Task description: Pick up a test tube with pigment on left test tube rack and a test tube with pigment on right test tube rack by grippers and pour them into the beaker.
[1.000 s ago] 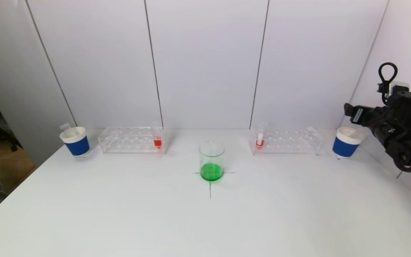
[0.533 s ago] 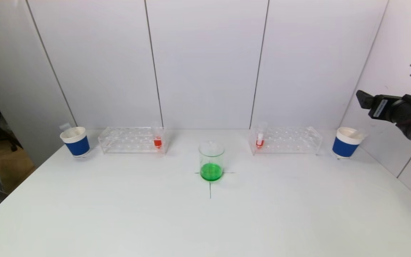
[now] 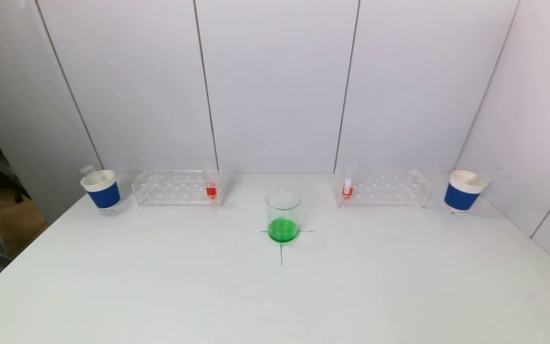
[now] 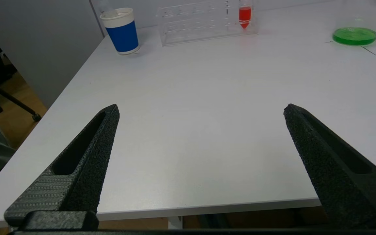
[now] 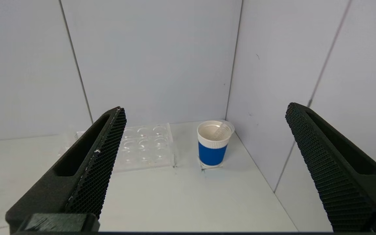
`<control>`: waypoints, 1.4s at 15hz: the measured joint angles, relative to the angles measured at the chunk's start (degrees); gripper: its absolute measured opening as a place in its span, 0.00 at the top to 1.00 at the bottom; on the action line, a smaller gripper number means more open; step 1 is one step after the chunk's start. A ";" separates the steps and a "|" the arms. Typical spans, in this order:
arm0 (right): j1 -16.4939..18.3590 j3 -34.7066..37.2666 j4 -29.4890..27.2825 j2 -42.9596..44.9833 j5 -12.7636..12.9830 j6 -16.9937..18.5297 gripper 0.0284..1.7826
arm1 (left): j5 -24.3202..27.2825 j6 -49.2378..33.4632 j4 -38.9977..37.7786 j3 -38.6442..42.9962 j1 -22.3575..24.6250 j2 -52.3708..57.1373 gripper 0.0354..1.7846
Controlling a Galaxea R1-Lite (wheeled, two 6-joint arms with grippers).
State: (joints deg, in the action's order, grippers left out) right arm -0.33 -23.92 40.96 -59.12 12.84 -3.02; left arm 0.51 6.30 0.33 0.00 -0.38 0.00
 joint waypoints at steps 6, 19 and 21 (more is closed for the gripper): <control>-0.30 4.05 -28.34 31.43 -1.10 -1.61 0.00 | 0.01 0.00 0.00 0.00 0.02 0.00 0.01; 0.17 19.91 -43.39 59.12 -6.56 -3.01 0.00 | 0.00 -0.02 0.02 0.00 0.02 0.00 0.01; 0.17 20.89 -43.48 59.23 -10.83 -2.65 0.00 | 0.01 0.00 0.00 0.00 0.02 0.00 0.01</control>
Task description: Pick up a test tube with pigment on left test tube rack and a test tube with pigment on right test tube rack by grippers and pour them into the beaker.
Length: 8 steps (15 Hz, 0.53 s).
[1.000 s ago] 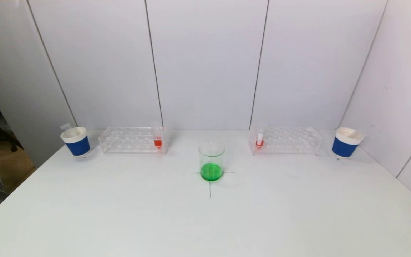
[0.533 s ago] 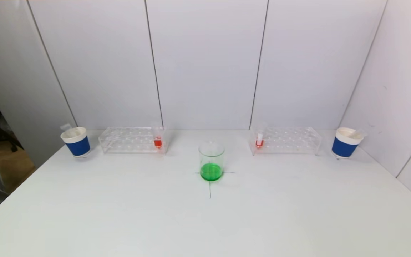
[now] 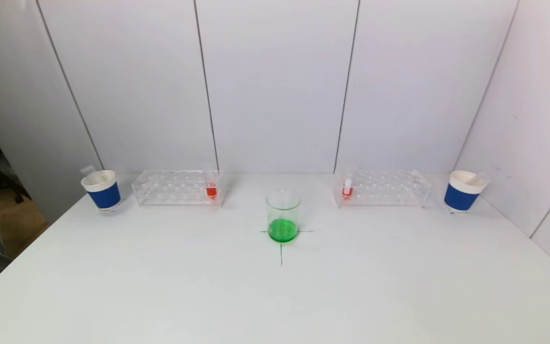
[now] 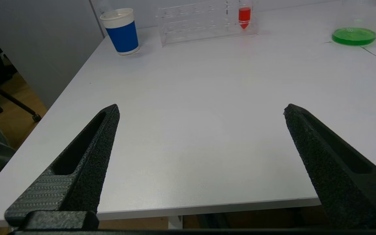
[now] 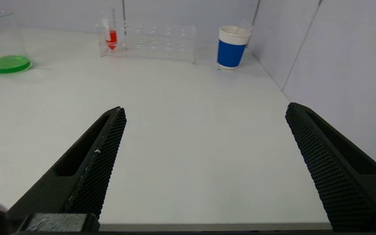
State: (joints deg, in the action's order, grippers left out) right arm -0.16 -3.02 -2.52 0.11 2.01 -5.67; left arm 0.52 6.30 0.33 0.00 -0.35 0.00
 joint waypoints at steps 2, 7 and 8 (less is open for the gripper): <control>-0.06 1.55 0.46 0.02 -2.01 0.41 0.00 | 0.00 -0.02 0.02 0.00 0.00 0.00 0.01; -0.11 2.62 2.08 0.02 -1.74 3.36 0.00 | 0.00 0.02 0.00 0.00 0.02 0.00 0.01; -0.11 2.73 2.30 0.02 -1.72 3.56 0.00 | 0.00 0.00 0.00 0.00 0.02 0.00 0.01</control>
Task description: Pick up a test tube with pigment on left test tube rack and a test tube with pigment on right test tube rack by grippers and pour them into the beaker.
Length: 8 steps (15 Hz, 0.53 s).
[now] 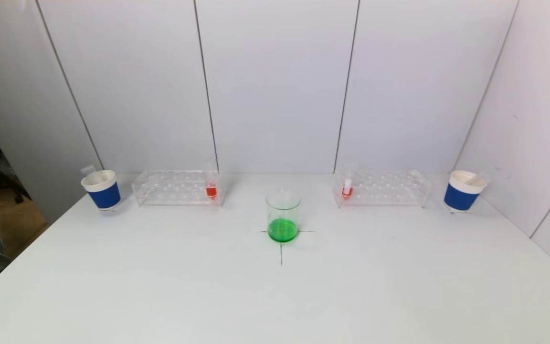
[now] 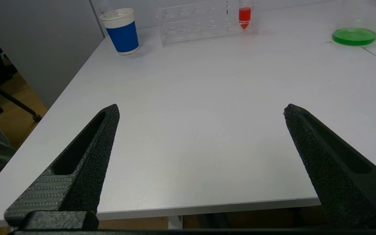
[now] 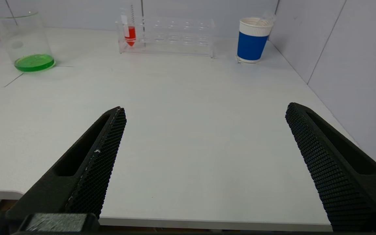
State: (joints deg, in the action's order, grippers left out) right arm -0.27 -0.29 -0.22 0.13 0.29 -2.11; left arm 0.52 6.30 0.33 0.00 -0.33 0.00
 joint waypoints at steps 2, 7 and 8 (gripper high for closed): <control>0.00 0.11 0.01 0.00 0.01 0.02 0.00 | 0.00 0.00 0.02 0.00 0.00 0.00 0.01; 0.02 0.11 0.06 0.00 0.04 0.02 0.00 | 0.00 0.00 0.00 0.00 -0.02 0.00 0.01; 0.02 0.11 0.06 0.00 0.04 0.02 0.00 | 0.00 0.00 0.02 0.00 0.00 0.00 0.01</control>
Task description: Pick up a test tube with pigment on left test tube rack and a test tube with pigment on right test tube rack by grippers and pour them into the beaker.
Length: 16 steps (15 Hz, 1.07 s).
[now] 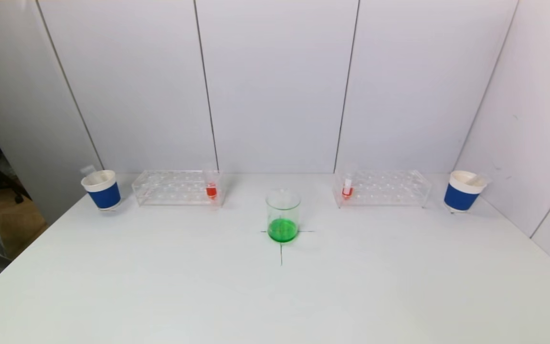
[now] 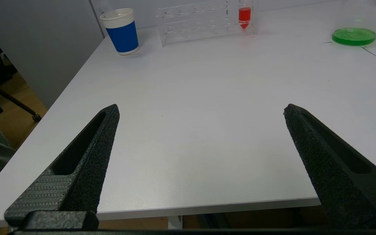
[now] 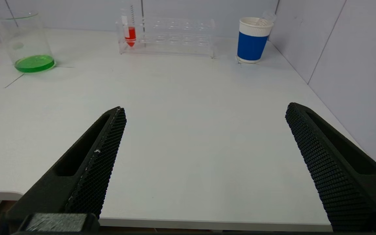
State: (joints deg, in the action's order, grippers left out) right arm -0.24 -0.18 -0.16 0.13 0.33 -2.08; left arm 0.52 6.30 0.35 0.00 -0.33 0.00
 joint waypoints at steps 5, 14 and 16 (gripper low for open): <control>0.00 0.00 0.06 0.00 0.02 -0.06 0.00 | 0.00 0.02 -0.02 0.00 -0.05 0.00 0.01; 0.00 -0.02 0.02 0.00 0.02 1.21 0.00 | -0.01 -0.02 -0.02 0.00 0.00 0.00 0.01; 0.00 -0.02 0.05 -0.02 0.02 1.40 0.00 | 0.00 0.00 -0.02 0.00 0.00 0.00 0.01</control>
State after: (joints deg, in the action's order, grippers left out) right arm -0.24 -0.21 -0.11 0.11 0.35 -0.68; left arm 0.52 6.30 0.33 0.00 -0.33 0.00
